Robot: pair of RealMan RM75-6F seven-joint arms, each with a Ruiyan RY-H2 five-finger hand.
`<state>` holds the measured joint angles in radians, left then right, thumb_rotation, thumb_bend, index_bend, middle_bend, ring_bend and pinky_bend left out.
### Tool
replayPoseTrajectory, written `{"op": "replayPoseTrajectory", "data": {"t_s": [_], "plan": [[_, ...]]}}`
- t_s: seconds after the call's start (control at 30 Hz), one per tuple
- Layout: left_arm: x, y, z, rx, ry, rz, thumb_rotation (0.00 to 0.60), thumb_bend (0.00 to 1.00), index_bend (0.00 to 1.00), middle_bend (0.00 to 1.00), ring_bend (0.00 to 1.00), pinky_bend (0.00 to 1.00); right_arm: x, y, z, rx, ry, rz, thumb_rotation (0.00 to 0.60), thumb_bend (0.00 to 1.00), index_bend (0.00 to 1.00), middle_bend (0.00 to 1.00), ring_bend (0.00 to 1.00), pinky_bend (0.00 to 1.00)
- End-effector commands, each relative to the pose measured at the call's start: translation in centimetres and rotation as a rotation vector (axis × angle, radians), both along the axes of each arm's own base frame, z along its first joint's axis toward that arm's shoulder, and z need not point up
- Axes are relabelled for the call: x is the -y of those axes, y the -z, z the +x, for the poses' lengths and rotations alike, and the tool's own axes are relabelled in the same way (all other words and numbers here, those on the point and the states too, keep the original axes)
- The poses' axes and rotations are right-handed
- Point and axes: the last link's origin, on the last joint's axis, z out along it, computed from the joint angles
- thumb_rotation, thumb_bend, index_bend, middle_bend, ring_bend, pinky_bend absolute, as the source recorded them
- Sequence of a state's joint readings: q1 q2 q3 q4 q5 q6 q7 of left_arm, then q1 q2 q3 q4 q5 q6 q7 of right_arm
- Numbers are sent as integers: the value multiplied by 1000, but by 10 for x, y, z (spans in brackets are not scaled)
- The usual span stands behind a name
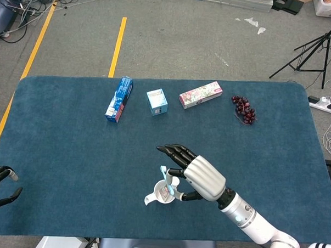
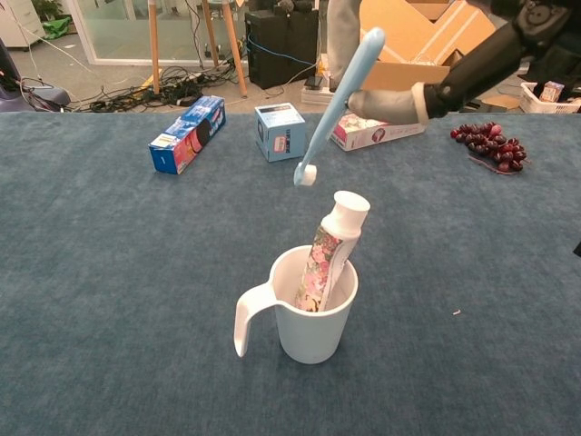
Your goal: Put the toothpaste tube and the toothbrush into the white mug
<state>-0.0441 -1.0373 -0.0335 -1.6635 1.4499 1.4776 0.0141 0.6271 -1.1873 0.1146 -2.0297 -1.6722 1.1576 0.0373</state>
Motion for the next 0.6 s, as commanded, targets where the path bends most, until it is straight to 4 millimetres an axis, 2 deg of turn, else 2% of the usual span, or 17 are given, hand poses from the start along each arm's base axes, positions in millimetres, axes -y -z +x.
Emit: {"op": "replayPoseTrajectory", "data": {"t_s": [0.03,0.33,0.6], "plan": [[0,0,0,0,1,0,600,252,505,403,308,331,-2,2,2,13,9,42,600,210,588,55,0,109],[0,-1,0,3,0,2,600,252,505,403,308,331,-6,11,4,42,41,153,600,210,588,58,0,109],[1,-2,0,3,1,4,600,252,505,403,308,331,-9,10,3,65,80,238,600,210,588,60,0,109]]}}
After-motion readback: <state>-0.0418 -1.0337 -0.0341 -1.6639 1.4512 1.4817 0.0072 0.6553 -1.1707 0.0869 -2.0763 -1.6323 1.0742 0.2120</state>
